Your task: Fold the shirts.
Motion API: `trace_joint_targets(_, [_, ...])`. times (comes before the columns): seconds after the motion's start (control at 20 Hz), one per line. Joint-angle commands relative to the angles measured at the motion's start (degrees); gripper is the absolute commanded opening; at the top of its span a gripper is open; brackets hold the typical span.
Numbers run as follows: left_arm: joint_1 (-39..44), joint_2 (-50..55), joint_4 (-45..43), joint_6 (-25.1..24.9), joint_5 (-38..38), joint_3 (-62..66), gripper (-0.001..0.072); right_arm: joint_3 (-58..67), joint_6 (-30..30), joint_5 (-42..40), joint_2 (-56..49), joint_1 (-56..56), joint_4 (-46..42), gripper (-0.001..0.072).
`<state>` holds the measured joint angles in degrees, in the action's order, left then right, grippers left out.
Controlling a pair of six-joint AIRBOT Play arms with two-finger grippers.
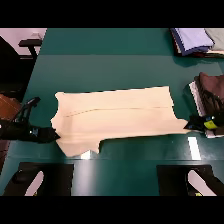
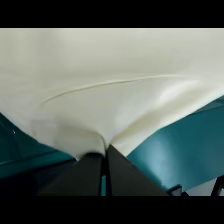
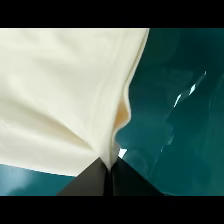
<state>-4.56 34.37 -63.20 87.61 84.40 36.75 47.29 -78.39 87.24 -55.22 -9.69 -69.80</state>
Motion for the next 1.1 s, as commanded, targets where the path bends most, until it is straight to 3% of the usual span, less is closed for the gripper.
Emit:
trace_joint_targets(0.0, [0.0,6.6,-0.4,-3.5,-7.8,3.8,0.0025,7.6,-0.2,-4.4,-6.1,5.4,-0.3,0.0017])
trace_joint_targets(0.3, [0.0,30.7,-0.4,-11.1,-19.9,20.6,0.0028,27.0,-2.2,-7.7,-27.0,10.4,-0.2,0.0017])
trace_joint_targets(0.6, [0.0,45.4,0.5,-13.1,-27.9,29.8,0.0032,39.8,-2.3,-8.7,-40.4,10.0,6.3,0.0018])
trace_joint_targets(0.65, [0.0,46.1,0.7,-13.1,-28.8,30.3,0.0184,41.5,-2.2,-8.9,-42.1,9.6,8.9,0.0036])
trace_joint_targets(0.7, [0.0,46.3,1.1,-12.4,-29.9,30.4,0.0489,42.8,-2.1,-9.0,-43.4,9.4,11.2,0.0239])
trace_joint_targets(0.75, [0.0,46.2,1.5,-12.4,-30.0,30.6,0.0562,43.8,-2.0,-8.8,-44.4,8.5,13.2,0.0462])
trace_joint_targets(0.85, [0.0,46.0,1.5,-12.5,-26.7,32.2,0.0482,43.7,1.3,-7.5,-44.5,6.6,15.6,0.0494])
trace_joint_targets(1.05, [0.0,45.9,4.6,-12.5,-19.3,33.2,0.0481,35.6,3.0,-6.7,-41.7,0.5,15.8,0.0495])
